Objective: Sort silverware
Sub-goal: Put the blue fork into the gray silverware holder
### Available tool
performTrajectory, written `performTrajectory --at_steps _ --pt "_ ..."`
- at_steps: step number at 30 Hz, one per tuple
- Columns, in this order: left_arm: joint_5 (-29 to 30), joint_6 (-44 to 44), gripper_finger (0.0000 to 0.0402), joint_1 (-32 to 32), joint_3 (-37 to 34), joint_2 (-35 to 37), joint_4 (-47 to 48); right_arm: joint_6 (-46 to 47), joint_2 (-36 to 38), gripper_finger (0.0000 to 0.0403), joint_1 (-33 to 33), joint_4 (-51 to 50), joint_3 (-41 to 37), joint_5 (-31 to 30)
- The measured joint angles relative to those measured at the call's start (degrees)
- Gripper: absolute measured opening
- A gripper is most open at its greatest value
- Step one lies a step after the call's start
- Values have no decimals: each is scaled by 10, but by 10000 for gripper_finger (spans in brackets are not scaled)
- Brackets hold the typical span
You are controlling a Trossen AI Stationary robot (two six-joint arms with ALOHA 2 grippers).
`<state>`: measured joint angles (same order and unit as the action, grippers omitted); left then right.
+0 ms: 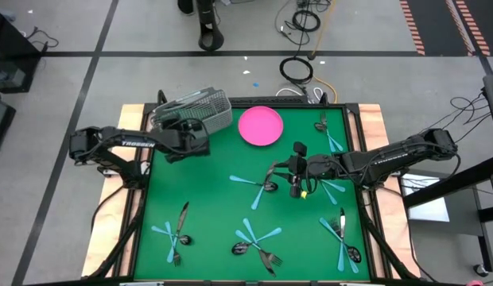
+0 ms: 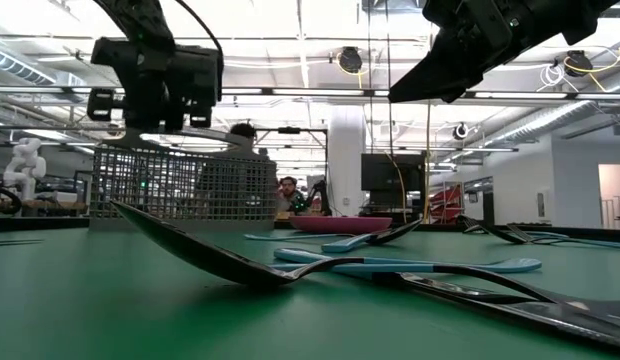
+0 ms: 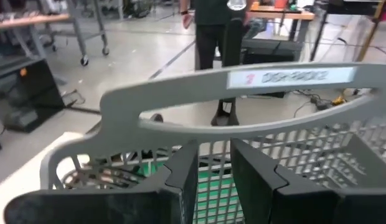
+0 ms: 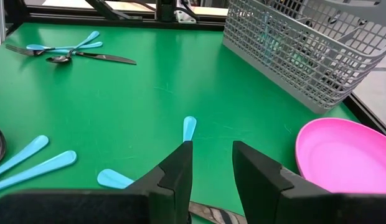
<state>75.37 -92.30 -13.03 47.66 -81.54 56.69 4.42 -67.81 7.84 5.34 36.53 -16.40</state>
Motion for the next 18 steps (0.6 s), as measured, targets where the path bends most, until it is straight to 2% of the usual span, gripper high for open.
performTrajectory --at_steps 6,8,13,18 --pt "28 5 98 60 61 0 100 8 0 102 0 0 0 0" --pt "33 38 98 82 87 0 116 9 0 102 0 0 0 0" --pt "12 221 98 131 143 0 111 9 0 102 0 0 0 0" --pt "-73 404 98 164 190 0 106 9 0 102 0 0 0 0"
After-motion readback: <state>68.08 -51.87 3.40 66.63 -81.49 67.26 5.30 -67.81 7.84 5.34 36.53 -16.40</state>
